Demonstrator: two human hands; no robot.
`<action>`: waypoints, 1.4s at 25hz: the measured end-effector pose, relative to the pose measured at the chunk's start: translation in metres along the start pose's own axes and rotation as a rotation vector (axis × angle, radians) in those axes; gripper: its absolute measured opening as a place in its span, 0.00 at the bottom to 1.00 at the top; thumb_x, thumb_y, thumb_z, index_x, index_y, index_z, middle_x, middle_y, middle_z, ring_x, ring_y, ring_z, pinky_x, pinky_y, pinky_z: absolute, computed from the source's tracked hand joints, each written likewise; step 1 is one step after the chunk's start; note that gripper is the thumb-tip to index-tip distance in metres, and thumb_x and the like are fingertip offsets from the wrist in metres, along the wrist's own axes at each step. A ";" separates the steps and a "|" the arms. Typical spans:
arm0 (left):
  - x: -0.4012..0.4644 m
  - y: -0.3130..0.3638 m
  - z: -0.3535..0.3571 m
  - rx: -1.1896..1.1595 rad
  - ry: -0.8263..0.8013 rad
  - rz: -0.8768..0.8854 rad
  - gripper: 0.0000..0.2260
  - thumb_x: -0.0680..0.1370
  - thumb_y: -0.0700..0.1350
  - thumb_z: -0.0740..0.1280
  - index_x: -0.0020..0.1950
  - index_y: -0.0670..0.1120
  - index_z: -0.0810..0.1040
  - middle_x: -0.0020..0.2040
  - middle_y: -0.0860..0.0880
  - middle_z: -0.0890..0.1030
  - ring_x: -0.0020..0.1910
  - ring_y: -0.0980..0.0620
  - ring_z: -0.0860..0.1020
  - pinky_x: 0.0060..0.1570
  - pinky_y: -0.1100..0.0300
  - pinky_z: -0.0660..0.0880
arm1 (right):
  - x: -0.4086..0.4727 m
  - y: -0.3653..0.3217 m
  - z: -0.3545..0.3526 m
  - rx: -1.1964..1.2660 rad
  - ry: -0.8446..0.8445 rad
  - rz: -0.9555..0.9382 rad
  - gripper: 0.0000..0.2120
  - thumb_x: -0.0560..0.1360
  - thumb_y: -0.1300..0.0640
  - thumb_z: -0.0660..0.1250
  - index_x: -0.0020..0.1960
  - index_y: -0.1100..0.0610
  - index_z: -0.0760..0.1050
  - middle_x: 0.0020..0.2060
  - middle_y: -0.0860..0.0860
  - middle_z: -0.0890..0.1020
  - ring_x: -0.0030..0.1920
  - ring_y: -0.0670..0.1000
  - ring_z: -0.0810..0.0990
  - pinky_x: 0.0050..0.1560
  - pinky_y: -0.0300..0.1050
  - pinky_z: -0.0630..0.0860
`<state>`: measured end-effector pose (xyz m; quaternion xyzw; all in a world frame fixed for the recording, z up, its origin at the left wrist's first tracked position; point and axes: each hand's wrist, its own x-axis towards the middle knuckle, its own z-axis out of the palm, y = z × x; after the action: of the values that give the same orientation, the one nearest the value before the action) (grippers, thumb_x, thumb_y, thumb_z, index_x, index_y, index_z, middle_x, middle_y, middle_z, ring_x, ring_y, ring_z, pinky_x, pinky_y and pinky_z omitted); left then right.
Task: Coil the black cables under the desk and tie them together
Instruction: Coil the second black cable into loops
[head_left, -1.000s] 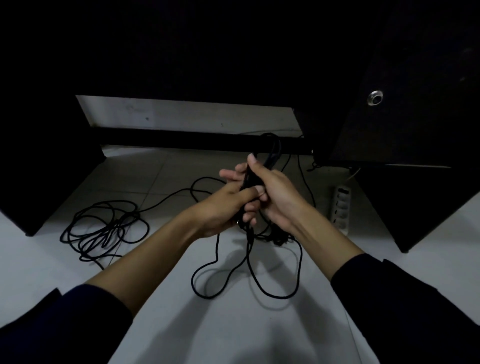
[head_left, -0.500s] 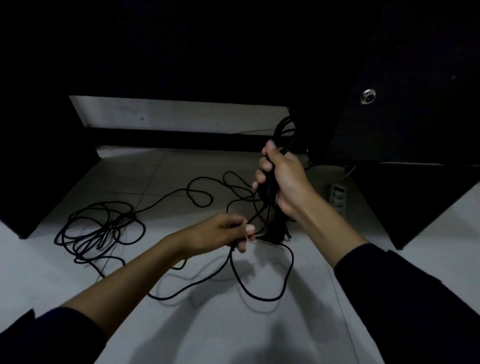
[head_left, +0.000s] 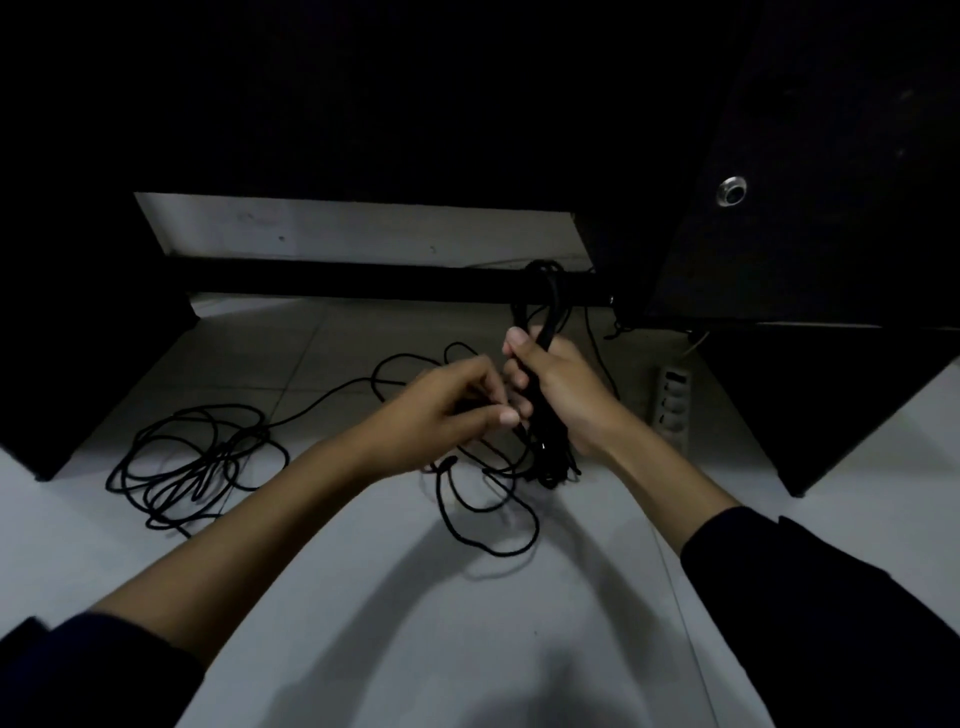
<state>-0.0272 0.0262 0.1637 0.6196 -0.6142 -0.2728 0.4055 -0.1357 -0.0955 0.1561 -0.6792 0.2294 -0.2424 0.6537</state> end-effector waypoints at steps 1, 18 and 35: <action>0.003 0.006 0.000 -0.064 0.031 -0.019 0.06 0.78 0.38 0.66 0.51 0.39 0.71 0.41 0.54 0.81 0.36 0.62 0.77 0.36 0.71 0.71 | -0.002 0.001 0.003 -0.010 -0.012 0.002 0.13 0.83 0.54 0.55 0.42 0.56 0.70 0.25 0.45 0.74 0.24 0.44 0.72 0.27 0.38 0.70; 0.010 -0.003 -0.038 0.269 -0.135 -0.172 0.08 0.77 0.49 0.68 0.47 0.45 0.78 0.38 0.48 0.76 0.35 0.55 0.74 0.38 0.59 0.72 | -0.028 0.003 0.004 0.043 -0.117 0.169 0.19 0.80 0.41 0.55 0.40 0.54 0.66 0.24 0.48 0.61 0.20 0.45 0.58 0.21 0.37 0.55; 0.036 0.014 0.000 -0.539 0.518 0.019 0.11 0.73 0.31 0.69 0.43 0.42 0.70 0.40 0.46 0.75 0.39 0.55 0.81 0.43 0.62 0.79 | -0.027 0.018 0.011 -0.145 -0.117 -0.054 0.10 0.75 0.56 0.70 0.43 0.60 0.71 0.22 0.43 0.71 0.20 0.42 0.67 0.22 0.32 0.63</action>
<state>-0.0311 -0.0077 0.1814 0.5333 -0.4031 -0.2554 0.6985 -0.1501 -0.0707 0.1373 -0.7438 0.1893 -0.2028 0.6081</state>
